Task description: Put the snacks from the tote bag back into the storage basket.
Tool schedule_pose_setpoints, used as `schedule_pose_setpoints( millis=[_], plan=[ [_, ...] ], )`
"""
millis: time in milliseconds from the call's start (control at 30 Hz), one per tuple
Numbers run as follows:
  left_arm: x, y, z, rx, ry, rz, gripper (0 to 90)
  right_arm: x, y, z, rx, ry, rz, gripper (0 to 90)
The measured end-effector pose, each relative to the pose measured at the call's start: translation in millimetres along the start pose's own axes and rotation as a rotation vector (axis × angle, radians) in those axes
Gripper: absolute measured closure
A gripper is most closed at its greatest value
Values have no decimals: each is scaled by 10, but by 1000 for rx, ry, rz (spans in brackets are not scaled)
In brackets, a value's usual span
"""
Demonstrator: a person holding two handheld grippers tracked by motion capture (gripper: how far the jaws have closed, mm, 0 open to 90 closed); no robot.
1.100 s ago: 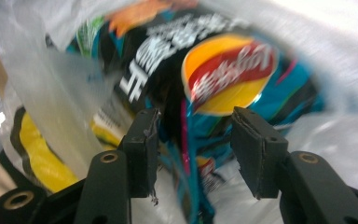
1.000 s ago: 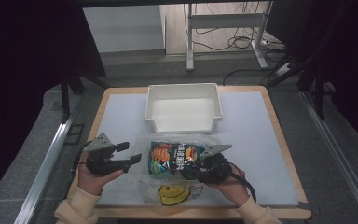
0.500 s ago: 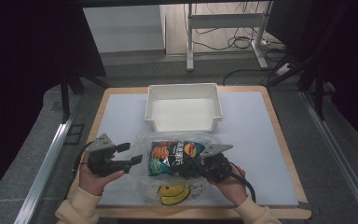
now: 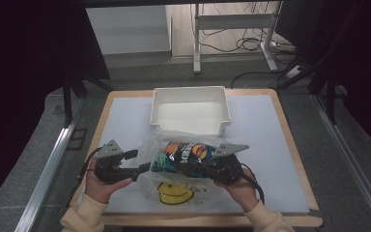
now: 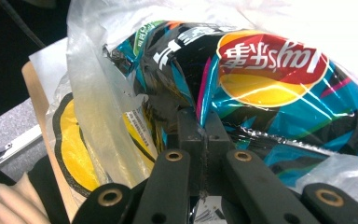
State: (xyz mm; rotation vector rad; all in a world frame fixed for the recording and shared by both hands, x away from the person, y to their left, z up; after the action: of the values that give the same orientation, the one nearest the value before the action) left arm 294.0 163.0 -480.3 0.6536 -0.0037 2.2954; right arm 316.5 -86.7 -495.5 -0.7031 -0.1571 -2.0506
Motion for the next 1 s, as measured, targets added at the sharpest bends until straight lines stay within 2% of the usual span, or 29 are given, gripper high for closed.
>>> schedule_pose_setpoints(
  millis=[167,367,667,1000],
  plan=[
    [-21,18,-14,-3,-7,-4,297,3,-40,49,30,15,12,886],
    [-25,43,-40,-10,-19,-7,298,44,-95,104,38,44,39,886],
    [-18,55,-70,-12,-25,-5,299,81,-48,125,21,86,51,886],
    [-40,76,-93,-17,-39,-12,299,135,-87,179,62,126,66,887]
  ],
)
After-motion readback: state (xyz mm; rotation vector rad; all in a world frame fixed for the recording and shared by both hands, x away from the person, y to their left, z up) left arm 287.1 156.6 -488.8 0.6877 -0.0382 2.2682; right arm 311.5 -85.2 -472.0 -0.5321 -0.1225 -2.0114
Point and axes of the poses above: each handheld gripper's, and its own axes: x roughly backward along the jaws, z roughly out of its top, y roughly to its right, the point moved 7 cm from there along -x, roughly forward along the jaws, and after that the axes turned 5 degrees about y, right-handed, at the moved point
